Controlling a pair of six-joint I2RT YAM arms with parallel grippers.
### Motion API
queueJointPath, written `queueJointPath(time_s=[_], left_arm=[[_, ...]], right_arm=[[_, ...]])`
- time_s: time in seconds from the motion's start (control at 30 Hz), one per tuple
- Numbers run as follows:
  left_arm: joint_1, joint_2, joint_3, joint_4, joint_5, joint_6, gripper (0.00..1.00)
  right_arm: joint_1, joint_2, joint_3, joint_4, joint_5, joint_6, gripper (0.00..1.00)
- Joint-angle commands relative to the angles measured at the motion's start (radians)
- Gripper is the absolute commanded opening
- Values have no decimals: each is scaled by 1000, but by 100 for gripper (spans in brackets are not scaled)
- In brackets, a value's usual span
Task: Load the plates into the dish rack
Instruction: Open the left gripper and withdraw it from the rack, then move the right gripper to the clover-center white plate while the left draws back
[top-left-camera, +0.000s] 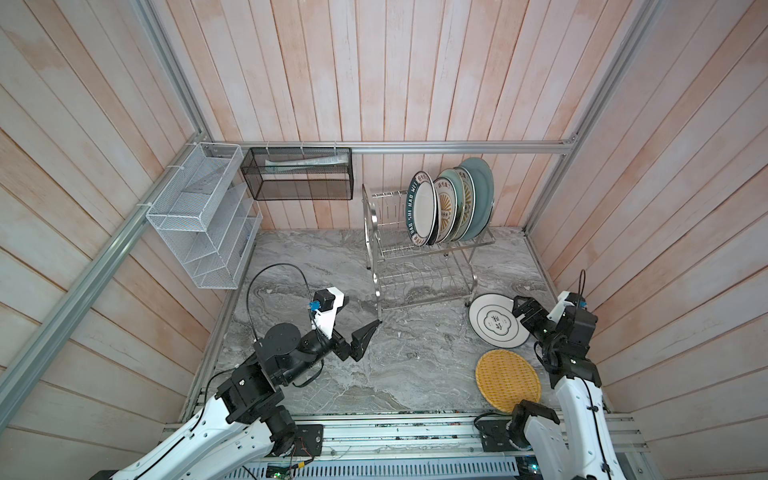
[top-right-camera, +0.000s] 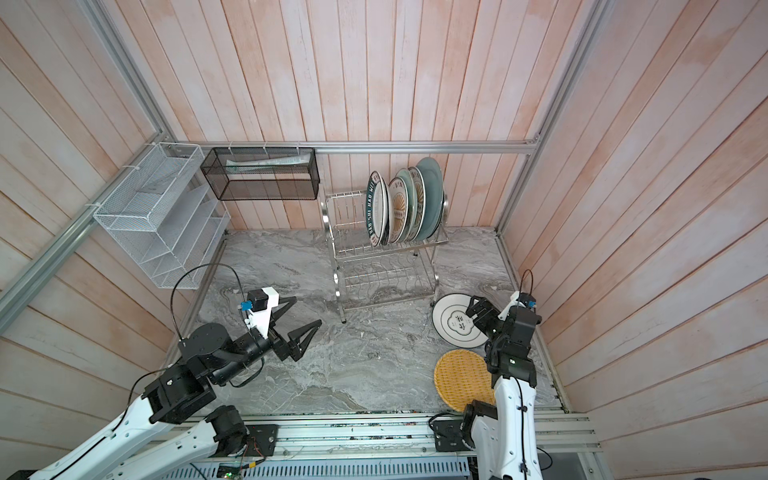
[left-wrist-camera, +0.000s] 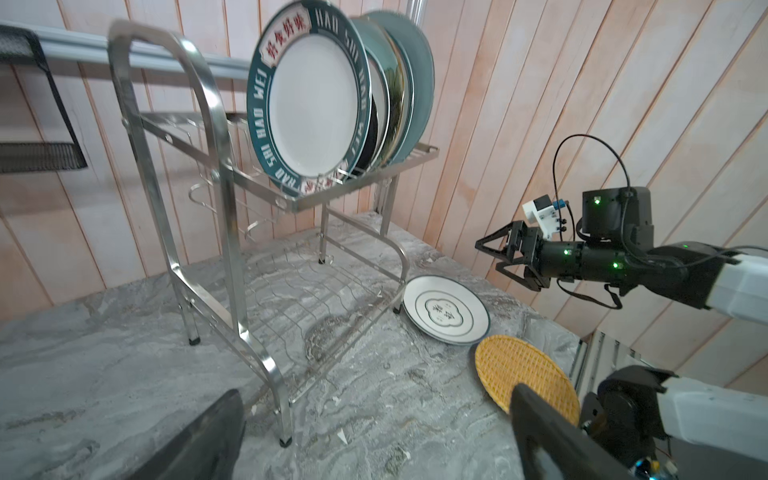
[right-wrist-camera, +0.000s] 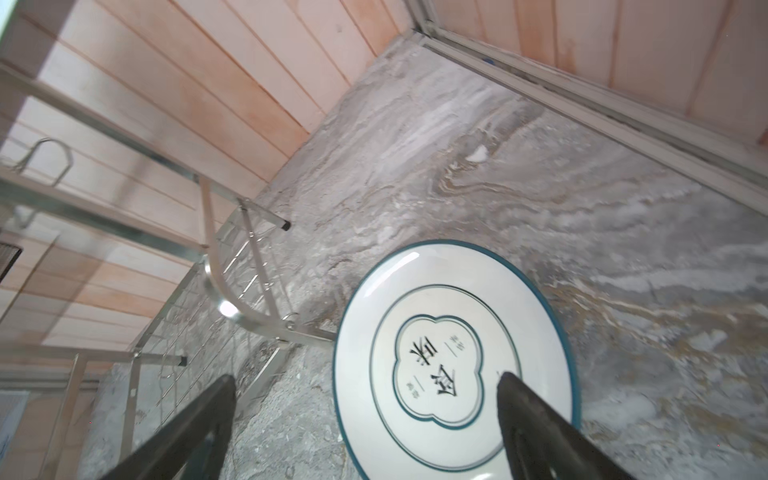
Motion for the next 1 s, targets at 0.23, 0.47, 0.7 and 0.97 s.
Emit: queueJointPath(time_s=[0.23, 0.47, 0.7, 0.97], left_arm=[[4, -17, -85, 38, 290, -125, 100], [5, -45, -87, 32, 301, -124, 100], [4, -63, -94, 33, 301, -130, 100], [5, -73, -95, 34, 297, -129, 100]], right_arm=[[-229, 92, -149, 207, -174, 100, 94], [-303, 205, -189, 324, -289, 89, 94], [-332, 288, -215, 409, -346, 115, 94], [-332, 473, -199, 489, -457, 100, 94]])
